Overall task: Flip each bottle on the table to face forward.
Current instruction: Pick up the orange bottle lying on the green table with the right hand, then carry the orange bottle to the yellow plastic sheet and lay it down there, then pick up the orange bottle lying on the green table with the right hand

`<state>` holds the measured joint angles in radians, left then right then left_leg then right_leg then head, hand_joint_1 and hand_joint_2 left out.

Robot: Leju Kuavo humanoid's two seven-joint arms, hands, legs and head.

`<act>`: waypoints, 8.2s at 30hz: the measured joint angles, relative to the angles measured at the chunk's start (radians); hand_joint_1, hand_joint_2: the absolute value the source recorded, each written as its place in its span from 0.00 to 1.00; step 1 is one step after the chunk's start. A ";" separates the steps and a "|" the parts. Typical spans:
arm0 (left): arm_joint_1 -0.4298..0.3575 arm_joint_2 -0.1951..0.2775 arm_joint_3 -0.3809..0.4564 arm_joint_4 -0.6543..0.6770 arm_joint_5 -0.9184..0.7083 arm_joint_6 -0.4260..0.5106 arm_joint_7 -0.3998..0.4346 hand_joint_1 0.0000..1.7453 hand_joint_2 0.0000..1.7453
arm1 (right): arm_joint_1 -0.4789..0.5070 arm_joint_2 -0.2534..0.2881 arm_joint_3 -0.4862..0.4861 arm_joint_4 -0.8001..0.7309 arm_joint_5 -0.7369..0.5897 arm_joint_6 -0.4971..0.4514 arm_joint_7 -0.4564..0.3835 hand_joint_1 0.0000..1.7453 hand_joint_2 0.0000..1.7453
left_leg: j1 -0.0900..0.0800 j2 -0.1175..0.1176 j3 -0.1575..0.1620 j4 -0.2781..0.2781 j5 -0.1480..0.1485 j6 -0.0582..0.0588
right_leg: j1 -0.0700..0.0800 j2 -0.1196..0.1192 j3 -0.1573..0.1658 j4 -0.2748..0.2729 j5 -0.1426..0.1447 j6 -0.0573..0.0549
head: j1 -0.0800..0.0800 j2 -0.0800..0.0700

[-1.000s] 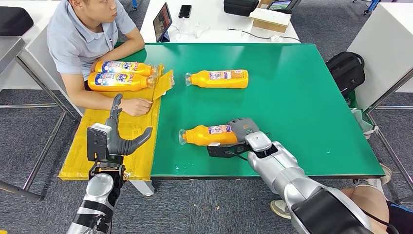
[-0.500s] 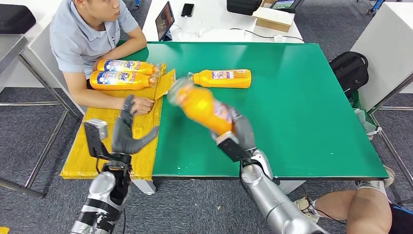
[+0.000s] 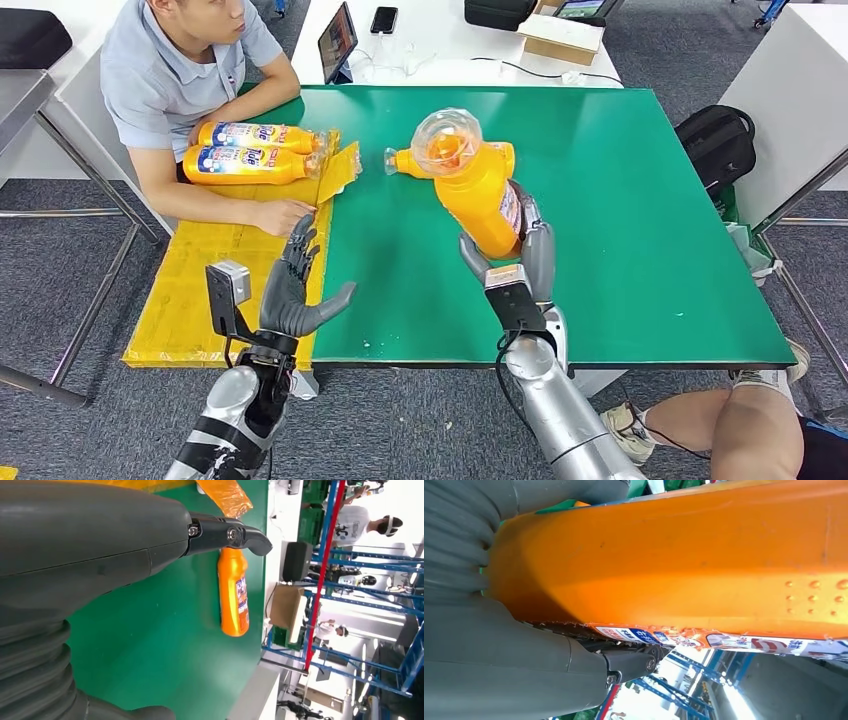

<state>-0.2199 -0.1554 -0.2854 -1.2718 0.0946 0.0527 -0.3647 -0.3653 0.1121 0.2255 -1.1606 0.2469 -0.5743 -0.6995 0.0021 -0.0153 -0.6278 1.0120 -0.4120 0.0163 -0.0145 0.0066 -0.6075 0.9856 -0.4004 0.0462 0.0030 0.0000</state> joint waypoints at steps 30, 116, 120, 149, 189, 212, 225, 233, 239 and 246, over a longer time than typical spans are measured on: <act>0.008 0.020 -0.116 -0.136 -0.041 -0.094 -0.047 0.00 1.00 | -0.076 0.126 0.396 0.242 0.087 0.099 0.009 1.00 1.00 | 0.000 0.000 -0.001 0.000 0.000 0.000 | 0.000 0.000 -0.001 0.000 0.000 0.000 | 0.000 0.000; -0.538 0.179 -0.189 0.826 -1.065 0.101 0.293 0.14 1.00 | 0.121 0.135 0.232 -0.235 0.338 -0.123 0.001 0.00 0.00 | 0.000 0.000 -0.002 0.000 0.002 0.000 | 0.000 0.000 -0.001 0.000 0.001 0.000 | 0.000 0.000; -0.535 0.178 -0.165 0.839 -0.977 0.060 0.214 0.00 1.00 | 0.115 0.129 0.249 -0.213 0.328 -0.123 0.001 0.00 0.00 | 0.000 -0.001 -0.001 0.000 0.002 0.001 | 0.000 0.000 -0.001 0.000 0.001 0.000 | 0.000 0.000; -0.241 -0.012 0.227 0.367 -0.027 -0.113 -0.164 0.00 1.00 | 0.125 0.152 0.249 -0.287 0.417 -0.123 0.001 0.00 1.00 | 0.000 0.000 -0.002 0.000 0.001 0.001 | 0.000 0.000 -0.001 0.000 0.000 0.000 | 0.000 0.000; 0.127 -0.017 0.302 -0.215 -0.242 0.273 -0.219 0.00 1.00 | 0.036 -0.069 0.154 0.206 0.876 0.012 0.518 0.00 1.00 | 0.000 -0.005 -0.004 0.000 0.002 0.001 | 0.000 -0.005 -0.001 0.000 0.000 0.000 | 0.000 0.000; 0.169 -0.014 0.319 -0.233 -0.277 0.229 -0.190 0.00 1.00 | -0.040 -0.117 0.154 0.316 0.999 0.221 0.717 0.00 1.00 | 0.000 -0.005 -0.004 0.000 0.002 0.001 | 0.000 -0.005 -0.001 0.000 0.000 0.000 | 0.000 0.000; 0.169 -0.014 0.321 -0.233 -0.274 0.223 -0.187 0.00 1.00 | -0.072 -0.115 0.154 0.353 0.976 0.278 0.708 0.99 1.00 | 0.000 -0.005 -0.003 0.000 0.002 0.001 | 0.000 -0.004 -0.001 0.000 0.000 0.000 | 0.000 0.000; 0.153 -0.011 0.322 -0.221 -0.260 0.212 -0.185 0.00 1.00 | -0.163 -0.105 0.155 0.493 0.900 0.359 0.652 1.00 1.00 | 0.000 -0.004 -0.001 0.000 0.002 0.001 | 0.000 -0.004 0.000 -0.001 0.001 0.000 | 0.000 0.000; 0.145 -0.009 0.325 -0.214 -0.257 0.212 -0.189 0.00 1.00 | -0.205 -0.098 0.156 0.557 0.896 0.371 0.652 1.00 1.00 | 0.000 -0.004 0.001 0.000 0.002 0.002 | 0.000 -0.004 0.002 -0.001 0.001 0.000 | 0.000 0.000; 0.142 -0.004 0.329 -0.207 -0.249 0.206 -0.190 0.00 1.00 | -0.259 -0.087 0.169 0.626 0.909 0.434 0.705 1.00 1.00 | 0.000 -0.005 0.004 0.000 0.002 0.002 | 0.000 -0.004 0.005 -0.001 0.001 0.000 | 0.000 0.000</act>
<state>-0.0779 -0.1593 0.0438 -1.4787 -0.1542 0.2589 -0.5548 -0.6244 0.0248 0.3948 -0.5344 1.1563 -0.1399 0.0059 0.0019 -0.0199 -0.6238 1.0120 -0.4095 0.0182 -0.0146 0.0022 -0.6026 0.9846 -0.3998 0.0462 0.0027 0.0000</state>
